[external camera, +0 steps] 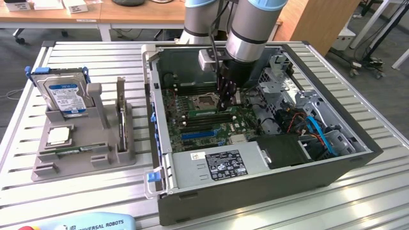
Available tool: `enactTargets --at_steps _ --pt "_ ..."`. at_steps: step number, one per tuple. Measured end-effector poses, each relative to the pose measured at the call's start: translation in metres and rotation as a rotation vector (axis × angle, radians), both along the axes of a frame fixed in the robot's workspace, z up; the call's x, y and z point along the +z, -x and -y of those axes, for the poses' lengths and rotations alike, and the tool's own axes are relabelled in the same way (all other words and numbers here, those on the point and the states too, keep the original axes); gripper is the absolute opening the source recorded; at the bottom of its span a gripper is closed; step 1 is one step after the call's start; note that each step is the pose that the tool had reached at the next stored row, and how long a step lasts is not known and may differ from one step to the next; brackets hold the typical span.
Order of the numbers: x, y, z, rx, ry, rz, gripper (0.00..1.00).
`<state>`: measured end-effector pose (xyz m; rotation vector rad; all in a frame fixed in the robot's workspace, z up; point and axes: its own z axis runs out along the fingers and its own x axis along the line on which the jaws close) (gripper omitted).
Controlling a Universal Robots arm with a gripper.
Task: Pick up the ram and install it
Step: 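Insert the ram into the slot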
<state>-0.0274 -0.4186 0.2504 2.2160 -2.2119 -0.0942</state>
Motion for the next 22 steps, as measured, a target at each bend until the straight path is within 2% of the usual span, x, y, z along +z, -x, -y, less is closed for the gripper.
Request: enactTargets --at_steps 22 --pt "-0.0032 0.0000 0.0019 -0.003 -0.0001 0.0000 0.12"
